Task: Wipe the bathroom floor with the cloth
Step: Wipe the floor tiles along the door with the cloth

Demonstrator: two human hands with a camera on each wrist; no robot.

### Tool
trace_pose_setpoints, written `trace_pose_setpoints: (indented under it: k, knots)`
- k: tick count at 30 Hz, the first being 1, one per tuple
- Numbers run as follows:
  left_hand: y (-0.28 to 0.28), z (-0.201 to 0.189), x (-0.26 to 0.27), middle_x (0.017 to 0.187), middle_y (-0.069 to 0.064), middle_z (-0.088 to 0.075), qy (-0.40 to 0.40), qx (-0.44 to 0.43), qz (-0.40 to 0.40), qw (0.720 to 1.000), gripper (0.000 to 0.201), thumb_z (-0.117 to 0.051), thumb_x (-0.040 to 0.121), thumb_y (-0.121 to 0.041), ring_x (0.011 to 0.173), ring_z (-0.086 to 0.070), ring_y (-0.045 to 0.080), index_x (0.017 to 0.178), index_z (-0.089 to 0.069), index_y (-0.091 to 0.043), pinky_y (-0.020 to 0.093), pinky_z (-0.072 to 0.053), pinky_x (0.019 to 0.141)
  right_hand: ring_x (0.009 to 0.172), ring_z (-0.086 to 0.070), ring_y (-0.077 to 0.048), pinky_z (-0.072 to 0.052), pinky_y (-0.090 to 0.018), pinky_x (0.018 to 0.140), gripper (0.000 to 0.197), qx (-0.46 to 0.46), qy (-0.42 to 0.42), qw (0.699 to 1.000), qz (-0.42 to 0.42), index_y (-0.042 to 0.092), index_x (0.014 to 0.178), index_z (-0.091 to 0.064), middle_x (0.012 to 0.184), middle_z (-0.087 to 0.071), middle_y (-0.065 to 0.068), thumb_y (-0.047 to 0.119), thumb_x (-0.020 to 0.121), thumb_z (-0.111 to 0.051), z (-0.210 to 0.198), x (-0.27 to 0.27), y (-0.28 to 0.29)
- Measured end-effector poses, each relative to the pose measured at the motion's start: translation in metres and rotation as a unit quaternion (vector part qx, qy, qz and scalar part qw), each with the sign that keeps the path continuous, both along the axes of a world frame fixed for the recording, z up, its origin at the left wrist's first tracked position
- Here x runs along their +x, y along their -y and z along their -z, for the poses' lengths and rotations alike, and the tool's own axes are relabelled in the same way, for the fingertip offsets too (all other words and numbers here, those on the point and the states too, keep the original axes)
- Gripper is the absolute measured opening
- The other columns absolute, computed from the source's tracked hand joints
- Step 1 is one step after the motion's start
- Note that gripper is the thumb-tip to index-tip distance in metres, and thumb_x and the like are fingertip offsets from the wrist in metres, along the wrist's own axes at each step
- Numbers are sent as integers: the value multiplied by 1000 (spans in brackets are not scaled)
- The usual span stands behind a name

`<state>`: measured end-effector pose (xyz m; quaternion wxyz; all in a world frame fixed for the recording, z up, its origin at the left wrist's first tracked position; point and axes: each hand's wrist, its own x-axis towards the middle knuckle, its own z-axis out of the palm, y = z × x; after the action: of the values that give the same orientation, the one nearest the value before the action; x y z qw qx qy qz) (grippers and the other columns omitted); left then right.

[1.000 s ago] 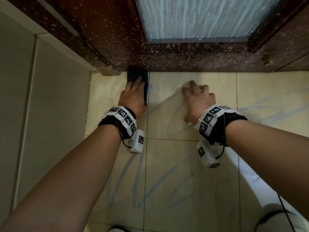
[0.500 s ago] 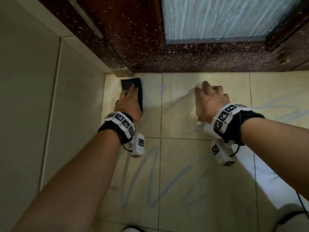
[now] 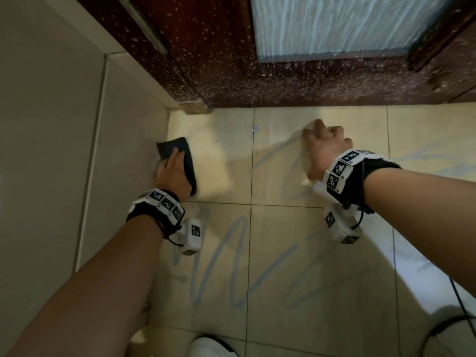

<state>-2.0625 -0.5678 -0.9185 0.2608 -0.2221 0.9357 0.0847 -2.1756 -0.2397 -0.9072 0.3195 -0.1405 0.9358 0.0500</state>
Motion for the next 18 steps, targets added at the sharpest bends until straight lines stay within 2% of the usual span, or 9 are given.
trace_pose_setpoints:
  k: [5, 9, 14, 18]
  knots:
    - [-5, 5, 31, 164, 7, -10, -49, 11, 11, 999, 76, -59, 91, -5, 143, -20, 38, 156, -21, -13, 41, -26, 114, 133, -25, -41, -40, -51, 102, 100, 0, -16, 1000, -1, 25, 146, -25, 157, -8, -7, 22, 65, -84, 4, 3, 0]
    - [-24, 6, 40, 164, 4, -11, -54, 6, 40, 998, 76, -63, 91, -11, 141, -22, 36, 155, -23, -14, 40, -33, 113, 128, -29, -42, -42, -52, 99, 99, 1, -15, 1000, -3, 23, 144, -28, 153, -13, -8, 23, 63, -84, 1, 1, 2]
    - [-58, 5, 29, 165, -5, -5, -56, 38, 61, 996, 79, -64, 92, -12, 143, -16, 26, 156, -19, -21, 29, -24, 117, 127, -30, -42, -42, -51, 99, 102, 3, -13, 1000, -8, 22, 144, -29, 153, -13, -9, 27, 61, -88, 1, 0, 1]
    - [-95, 4, 14, 165, -8, -1, -43, 48, 126, 990, 80, -63, 92, -16, 144, -15, 26, 156, -16, -23, 40, -31, 115, 128, -29, -41, -42, -51, 100, 103, -2, -10, 1000, -5, 24, 143, -29, 154, -11, -7, 29, 60, -90, 2, -1, -1]
